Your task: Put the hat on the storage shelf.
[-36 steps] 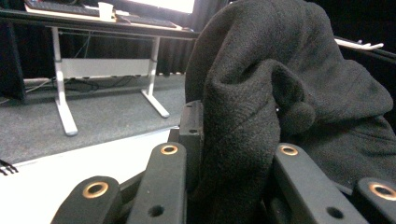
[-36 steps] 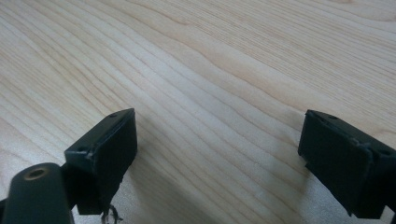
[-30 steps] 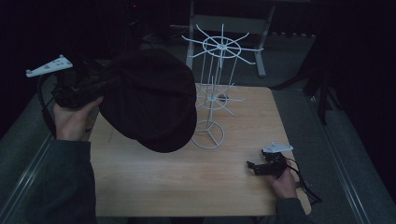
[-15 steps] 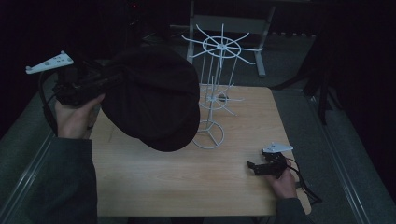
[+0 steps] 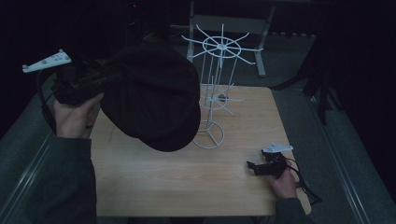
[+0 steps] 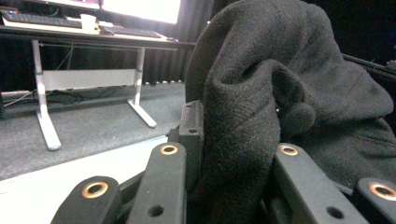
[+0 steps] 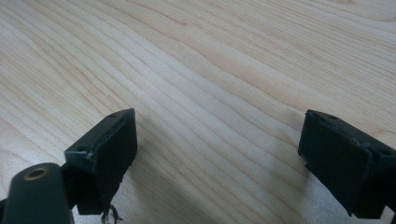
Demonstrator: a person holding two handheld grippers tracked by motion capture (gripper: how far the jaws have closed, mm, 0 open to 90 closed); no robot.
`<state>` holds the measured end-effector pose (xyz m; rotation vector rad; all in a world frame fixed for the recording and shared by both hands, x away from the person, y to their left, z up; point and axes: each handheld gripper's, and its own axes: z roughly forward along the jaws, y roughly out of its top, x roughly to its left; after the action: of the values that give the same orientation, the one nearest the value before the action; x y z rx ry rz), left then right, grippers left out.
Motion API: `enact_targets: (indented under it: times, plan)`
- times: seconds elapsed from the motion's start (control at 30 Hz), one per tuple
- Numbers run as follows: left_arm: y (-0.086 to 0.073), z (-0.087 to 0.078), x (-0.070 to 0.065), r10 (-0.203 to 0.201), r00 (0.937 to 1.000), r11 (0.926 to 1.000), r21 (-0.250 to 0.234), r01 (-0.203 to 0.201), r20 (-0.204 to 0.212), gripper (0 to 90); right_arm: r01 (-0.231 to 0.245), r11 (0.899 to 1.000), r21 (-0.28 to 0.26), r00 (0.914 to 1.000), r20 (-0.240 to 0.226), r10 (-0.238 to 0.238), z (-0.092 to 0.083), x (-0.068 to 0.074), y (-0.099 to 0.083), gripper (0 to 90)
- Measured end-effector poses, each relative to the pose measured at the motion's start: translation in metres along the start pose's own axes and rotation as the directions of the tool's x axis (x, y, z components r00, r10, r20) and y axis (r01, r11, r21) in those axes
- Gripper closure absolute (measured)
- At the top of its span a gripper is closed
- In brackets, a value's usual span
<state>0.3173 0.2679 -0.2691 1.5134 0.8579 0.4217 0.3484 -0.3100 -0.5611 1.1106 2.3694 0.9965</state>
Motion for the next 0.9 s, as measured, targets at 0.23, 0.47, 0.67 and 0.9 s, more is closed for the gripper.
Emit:
enact_targets:
  times: [0.23,0.47,0.67,0.9]
  plan:
    - [0.002,0.0,-0.001,-0.006,0.9995,0.9998,-0.02,0.006,0.032,75.9,0.0,1.0,0.0,1.0,0.0,0.0,0.0,0.0,0.0,11.6]
    - [0.007,0.002,-0.005,0.008,0.9993,0.9997,-0.021,-0.007,0.037,75.8,0.0,1.0,0.0,1.0,0.0,0.0,0.0,0.0,0.0,11.6]
    - [0.011,0.003,-0.008,0.014,0.9989,0.9996,-0.027,-0.012,0.044,75.7,0.0,1.0,0.0,1.0,0.0,0.0,0.0,0.0,0.0,11.6]
    - [0.017,0.008,-0.012,0.018,0.9978,0.9992,-0.038,-0.016,0.063,75.7,-0.001,1.0,-0.001,1.0,0.0,0.001,0.0,0.0,0.0,11.6]
